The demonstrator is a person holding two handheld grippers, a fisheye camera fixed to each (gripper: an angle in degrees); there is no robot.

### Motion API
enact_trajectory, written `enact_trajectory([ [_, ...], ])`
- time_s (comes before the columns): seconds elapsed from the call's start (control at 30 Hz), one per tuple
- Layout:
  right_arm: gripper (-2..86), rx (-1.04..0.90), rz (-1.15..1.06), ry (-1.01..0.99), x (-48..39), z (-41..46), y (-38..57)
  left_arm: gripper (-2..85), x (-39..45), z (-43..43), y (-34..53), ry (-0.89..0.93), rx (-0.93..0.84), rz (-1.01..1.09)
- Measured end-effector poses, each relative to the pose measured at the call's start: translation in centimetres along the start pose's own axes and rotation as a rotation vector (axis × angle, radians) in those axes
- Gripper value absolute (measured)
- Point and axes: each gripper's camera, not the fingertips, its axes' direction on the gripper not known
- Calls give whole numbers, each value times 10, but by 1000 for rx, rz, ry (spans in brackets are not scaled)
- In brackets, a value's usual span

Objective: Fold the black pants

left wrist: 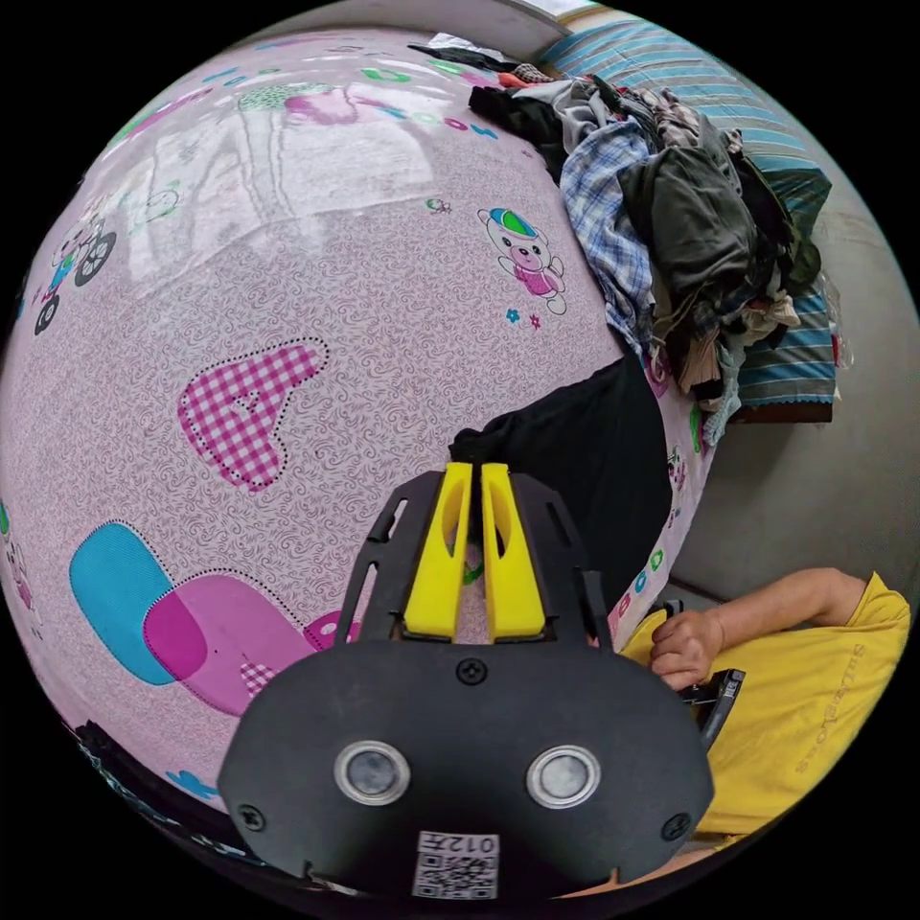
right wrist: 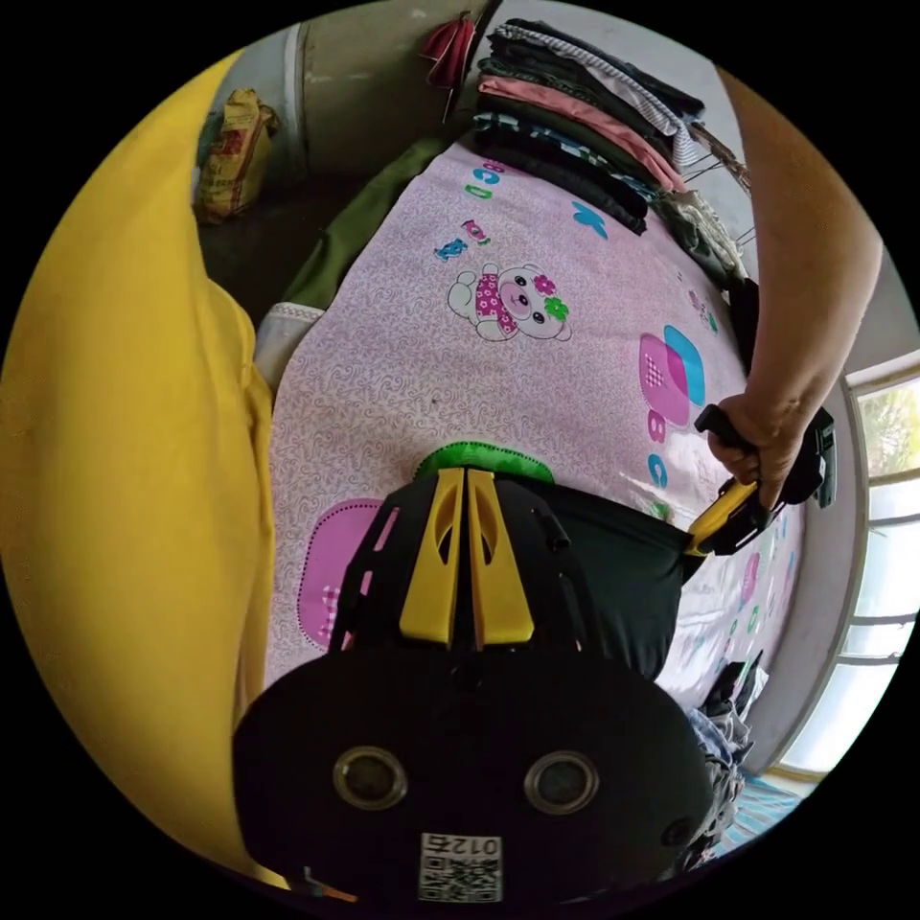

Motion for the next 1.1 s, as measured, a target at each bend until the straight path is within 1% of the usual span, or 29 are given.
enact_trajectory([
  [0.13, 14, -32, 43, 77, 7, 4, -10, 5, -24, -4, 18, 153, 34, -103],
  [0.23, 19, -19, 136, 71, 16, -6, -10, 7, -33, -22, 37, 193, 104, -136],
  [0.33, 27, 14, 285, -19, 29, -17, 2, 7, -38, -50, 65, 153, 196, -198],
  [0.37, 32, 47, 336, -75, 34, -25, 8, 7, -39, -61, 78, 120, 237, -240],
  [0.43, 40, 123, 410, -111, 41, -39, 19, 6, -30, -75, 96, 78, 295, -263],
  [0.5, 38, 216, 513, -151, 52, -58, 34, 5, -11, -80, 108, 46, 300, -237],
  [0.53, 35, 231, 546, -174, 56, -61, 39, 5, 7, -78, 113, 24, 284, -196],
  [0.57, 29, 237, 633, -219, 64, -64, 52, 5, 26, -72, 118, 11, 258, -163],
  [0.6, 26, 223, 745, -243, 72, -64, 71, 5, 35, -68, 120, 8, 244, -145],
  [0.67, 23, 174, 892, -229, 78, -62, 104, 5, 69, -47, 126, 0, 172, -79],
  [0.77, 19, 39, 1009, -168, 75, -56, 152, 5, 96, -27, 132, -25, 118, -48],
  [0.83, 18, -4, 1027, -155, 73, -55, 170, 5, 103, -19, 133, -67, 94, -56],
  [0.9, 15, -89, 993, -121, 69, -47, 181, 4, 106, -13, 133, -90, 81, -65],
  [0.93, 15, -127, 979, -127, 67, -42, 182, 4, 104, -13, 133, -70, 89, -79],
  [1.0, 11, -256, 957, -201, 61, -28, 192, 4, 101, -14, 134, -24, 95, -103],
  [1.1, 9, -198, 966, -184, 60, -48, 200, 4, 102, -20, 137, 16, 106, -133],
])
